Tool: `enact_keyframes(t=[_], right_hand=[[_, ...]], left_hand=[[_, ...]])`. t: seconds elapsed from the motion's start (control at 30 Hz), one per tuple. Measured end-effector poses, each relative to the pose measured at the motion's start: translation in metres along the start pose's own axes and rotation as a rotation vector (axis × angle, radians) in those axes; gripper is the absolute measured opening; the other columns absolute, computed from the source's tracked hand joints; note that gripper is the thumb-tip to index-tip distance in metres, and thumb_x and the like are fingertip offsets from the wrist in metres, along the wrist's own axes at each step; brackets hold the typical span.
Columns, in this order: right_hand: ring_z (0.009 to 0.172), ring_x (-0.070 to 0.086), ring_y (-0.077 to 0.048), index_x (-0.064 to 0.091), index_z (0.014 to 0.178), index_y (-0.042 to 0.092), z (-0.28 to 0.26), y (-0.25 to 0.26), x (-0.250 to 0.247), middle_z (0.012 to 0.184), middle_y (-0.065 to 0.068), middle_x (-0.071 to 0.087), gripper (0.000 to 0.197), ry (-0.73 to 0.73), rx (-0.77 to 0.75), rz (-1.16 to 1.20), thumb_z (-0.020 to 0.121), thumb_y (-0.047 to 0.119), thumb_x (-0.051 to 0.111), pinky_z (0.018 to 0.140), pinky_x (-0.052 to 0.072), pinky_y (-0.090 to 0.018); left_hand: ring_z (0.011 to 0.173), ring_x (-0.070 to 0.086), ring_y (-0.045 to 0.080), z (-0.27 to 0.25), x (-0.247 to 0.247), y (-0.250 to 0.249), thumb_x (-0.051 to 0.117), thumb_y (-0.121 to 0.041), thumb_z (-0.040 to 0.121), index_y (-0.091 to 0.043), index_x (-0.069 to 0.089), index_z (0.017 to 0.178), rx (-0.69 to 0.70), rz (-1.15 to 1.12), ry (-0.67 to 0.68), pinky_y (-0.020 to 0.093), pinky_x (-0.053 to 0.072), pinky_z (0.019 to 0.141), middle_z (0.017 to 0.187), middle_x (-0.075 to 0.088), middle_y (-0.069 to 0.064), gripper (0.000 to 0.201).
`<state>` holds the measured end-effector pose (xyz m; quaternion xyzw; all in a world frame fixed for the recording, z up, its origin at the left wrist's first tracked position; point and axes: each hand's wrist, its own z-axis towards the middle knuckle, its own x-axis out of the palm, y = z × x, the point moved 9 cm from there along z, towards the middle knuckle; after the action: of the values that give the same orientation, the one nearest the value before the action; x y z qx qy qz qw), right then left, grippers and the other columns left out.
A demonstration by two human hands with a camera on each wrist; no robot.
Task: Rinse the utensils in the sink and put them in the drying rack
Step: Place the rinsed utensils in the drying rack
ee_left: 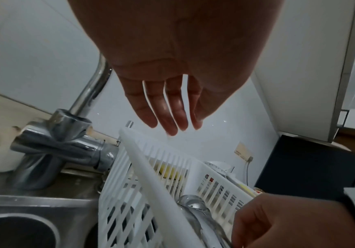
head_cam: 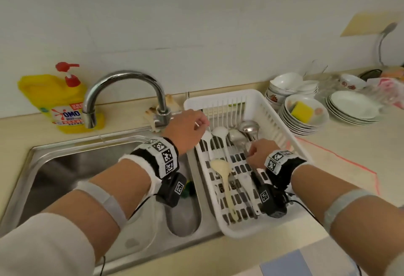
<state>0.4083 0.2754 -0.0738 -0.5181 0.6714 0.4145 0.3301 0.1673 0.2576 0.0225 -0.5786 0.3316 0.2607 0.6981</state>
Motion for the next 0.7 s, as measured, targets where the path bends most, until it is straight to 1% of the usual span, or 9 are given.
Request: enact_keyframes(t=[0.03,0.1,0.17,0.27,0.3,0.37,0.47,0.6,0.7], right_hand=[[0.08,0.067,-0.017,0.075,0.088,0.018,0.008,-0.004,0.006,0.092,-0.002,0.071,0.018,0.008,-0.01,-0.007,0.075,0.029,0.077,0.069,0.057,-0.025],[0.085,0.068,-0.019,0.073,0.092,0.016,0.021,-0.007,0.016,0.095,-0.003,0.071,0.023,0.019,-0.037,-0.03,0.074,0.032,0.076,0.074,0.059,-0.027],[0.091,0.067,-0.021,0.071,0.096,0.013,0.03,-0.004,0.023,0.098,-0.005,0.07,0.025,0.031,-0.075,-0.069,0.079,0.031,0.074,0.077,0.058,-0.028],[0.081,0.066,-0.019,0.068,0.093,0.012,0.044,-0.002,0.03,0.091,-0.005,0.069,0.02,0.02,-0.097,-0.083,0.08,0.027,0.073,0.068,0.055,-0.026],[0.079,0.066,-0.019,0.068,0.091,0.012,0.046,-0.001,0.032,0.087,-0.004,0.068,0.019,0.011,-0.098,-0.078,0.079,0.026,0.073,0.068,0.056,-0.027],[0.076,0.066,-0.02,0.067,0.088,0.013,0.052,0.001,0.036,0.082,-0.003,0.067,0.017,0.002,-0.105,-0.066,0.077,0.025,0.074,0.073,0.059,-0.03],[0.077,0.065,-0.019,0.067,0.088,0.015,0.058,0.005,0.04,0.083,-0.002,0.067,0.017,-0.005,-0.117,-0.086,0.077,0.025,0.074,0.077,0.059,-0.033],[0.081,0.066,-0.02,0.066,0.092,0.013,0.061,0.01,0.04,0.085,-0.004,0.067,0.017,-0.016,-0.144,-0.116,0.082,0.024,0.073,0.071,0.054,-0.028],[0.084,0.066,-0.02,0.066,0.093,0.013,0.059,0.013,0.038,0.088,-0.005,0.068,0.014,-0.031,-0.175,-0.114,0.083,0.022,0.072,0.073,0.055,-0.029]], left_hand=[[0.086,0.06,0.004,0.003,0.004,-0.005,0.054,-0.024,0.096,-0.029,0.067,0.099,0.003,0.037,-0.01,0.024,0.048,0.08,0.1,0.062,-0.012,0.015],[0.086,0.057,0.001,0.008,0.013,-0.012,0.053,-0.023,0.096,-0.028,0.066,0.099,-0.002,0.072,-0.02,0.017,0.044,0.076,0.099,0.061,-0.013,0.014],[0.087,0.055,-0.002,0.009,0.019,-0.016,0.053,-0.023,0.097,-0.029,0.066,0.1,-0.02,0.08,-0.02,0.012,0.038,0.073,0.098,0.058,-0.015,0.014],[0.09,0.058,0.0,0.008,0.023,-0.019,0.053,-0.025,0.097,-0.03,0.066,0.1,-0.048,0.059,-0.04,0.015,0.042,0.076,0.1,0.06,-0.014,0.014],[0.09,0.058,0.0,0.008,0.023,-0.019,0.054,-0.026,0.096,-0.031,0.066,0.099,-0.052,0.057,-0.042,0.015,0.042,0.077,0.1,0.06,-0.014,0.014],[0.088,0.057,-0.002,0.007,0.024,-0.017,0.054,-0.026,0.096,-0.032,0.065,0.096,-0.071,0.072,-0.044,0.014,0.04,0.074,0.099,0.06,-0.015,0.013],[0.087,0.055,-0.005,0.007,0.023,-0.014,0.054,-0.025,0.097,-0.031,0.065,0.096,-0.086,0.073,-0.057,0.009,0.036,0.072,0.099,0.06,-0.015,0.013],[0.087,0.054,-0.006,0.009,0.024,-0.009,0.054,-0.024,0.097,-0.031,0.065,0.096,-0.103,0.079,-0.055,0.008,0.034,0.073,0.097,0.059,-0.016,0.013],[0.086,0.053,-0.007,0.011,0.025,-0.004,0.054,-0.024,0.097,-0.032,0.064,0.095,-0.103,0.085,-0.055,0.008,0.034,0.072,0.096,0.058,-0.017,0.013]])
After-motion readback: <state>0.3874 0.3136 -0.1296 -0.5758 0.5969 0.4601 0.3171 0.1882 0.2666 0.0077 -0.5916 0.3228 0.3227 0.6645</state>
